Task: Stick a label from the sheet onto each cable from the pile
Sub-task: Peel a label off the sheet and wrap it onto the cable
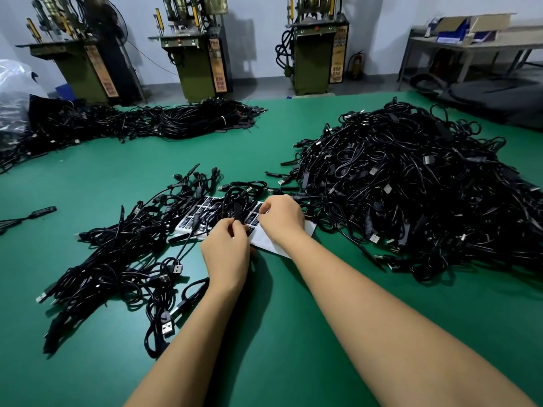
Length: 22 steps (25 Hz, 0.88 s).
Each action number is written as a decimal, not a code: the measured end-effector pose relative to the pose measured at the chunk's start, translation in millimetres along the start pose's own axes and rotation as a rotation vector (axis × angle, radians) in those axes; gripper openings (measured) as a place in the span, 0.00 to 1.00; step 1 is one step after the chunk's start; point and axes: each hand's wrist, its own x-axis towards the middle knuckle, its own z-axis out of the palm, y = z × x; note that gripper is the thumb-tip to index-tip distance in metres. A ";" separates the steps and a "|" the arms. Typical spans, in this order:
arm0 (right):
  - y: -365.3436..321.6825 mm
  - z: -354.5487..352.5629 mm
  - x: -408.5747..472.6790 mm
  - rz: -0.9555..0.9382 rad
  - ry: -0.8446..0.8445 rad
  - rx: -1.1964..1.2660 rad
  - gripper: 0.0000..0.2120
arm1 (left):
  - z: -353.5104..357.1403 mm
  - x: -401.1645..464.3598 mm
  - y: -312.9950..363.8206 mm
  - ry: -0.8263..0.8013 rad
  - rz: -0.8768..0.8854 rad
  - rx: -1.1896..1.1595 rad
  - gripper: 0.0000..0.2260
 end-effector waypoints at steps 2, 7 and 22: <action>-0.1 1.1 0.7 0.020 0.023 0.011 0.08 | 0.1 -0.2 0.2 -0.002 0.003 0.001 0.12; -5.8 1.9 -0.6 0.075 0.031 0.000 0.09 | 0.9 -0.3 -1.2 0.004 0.012 0.005 0.12; -9.1 1.1 1.4 0.062 -0.029 -0.075 0.07 | 2.0 1.1 -2.2 -0.015 0.004 -0.005 0.11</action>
